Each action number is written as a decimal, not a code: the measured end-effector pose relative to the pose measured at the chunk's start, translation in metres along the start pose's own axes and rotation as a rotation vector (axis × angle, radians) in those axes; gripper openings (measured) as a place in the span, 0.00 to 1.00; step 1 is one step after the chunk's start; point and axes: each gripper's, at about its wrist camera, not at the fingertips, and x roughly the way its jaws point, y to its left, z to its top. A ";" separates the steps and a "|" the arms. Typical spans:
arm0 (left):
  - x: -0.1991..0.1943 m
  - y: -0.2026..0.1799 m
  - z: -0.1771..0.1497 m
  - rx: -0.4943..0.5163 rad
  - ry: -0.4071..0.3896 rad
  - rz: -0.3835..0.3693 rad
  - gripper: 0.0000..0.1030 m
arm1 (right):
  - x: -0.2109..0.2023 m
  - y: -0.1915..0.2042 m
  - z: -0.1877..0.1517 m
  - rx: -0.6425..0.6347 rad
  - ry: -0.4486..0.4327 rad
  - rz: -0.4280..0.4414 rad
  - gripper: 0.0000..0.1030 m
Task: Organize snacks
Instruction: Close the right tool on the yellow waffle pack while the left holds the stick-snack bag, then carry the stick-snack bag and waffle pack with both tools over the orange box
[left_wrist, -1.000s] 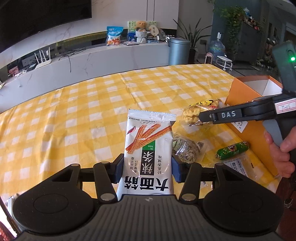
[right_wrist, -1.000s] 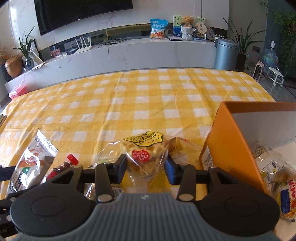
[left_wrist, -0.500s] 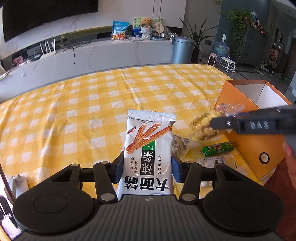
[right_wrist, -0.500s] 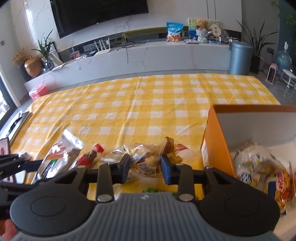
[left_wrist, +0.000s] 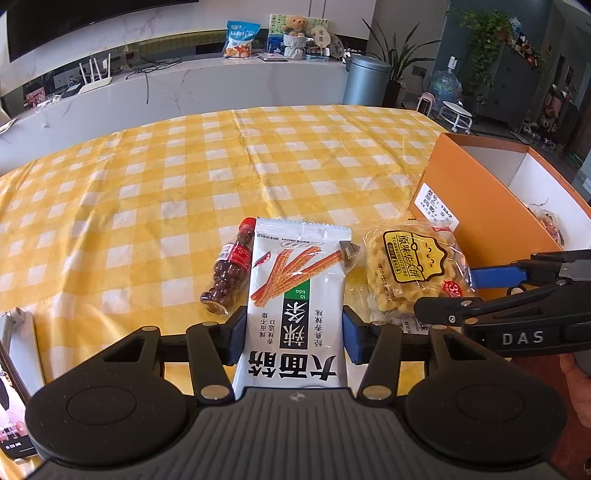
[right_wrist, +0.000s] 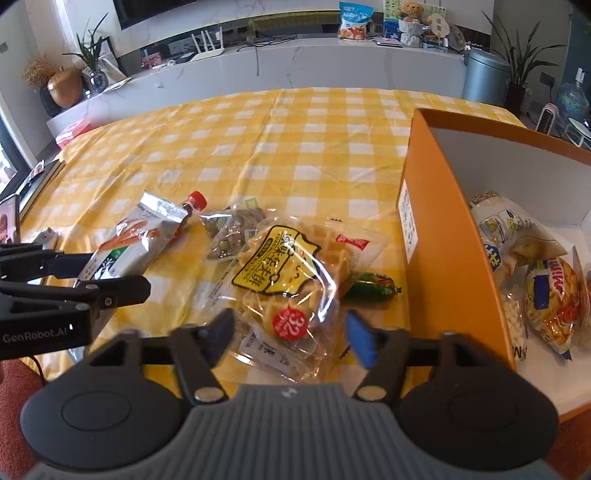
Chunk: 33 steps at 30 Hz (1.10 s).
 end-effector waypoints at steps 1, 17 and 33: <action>0.001 0.001 0.001 -0.007 0.002 0.005 0.57 | -0.001 -0.001 0.001 0.013 -0.004 0.013 0.73; 0.011 0.010 0.006 -0.061 -0.009 0.008 0.57 | 0.036 0.015 0.020 0.050 -0.019 -0.095 0.75; -0.010 -0.011 0.012 -0.112 -0.044 0.008 0.57 | -0.012 -0.001 0.026 0.037 -0.133 0.035 0.65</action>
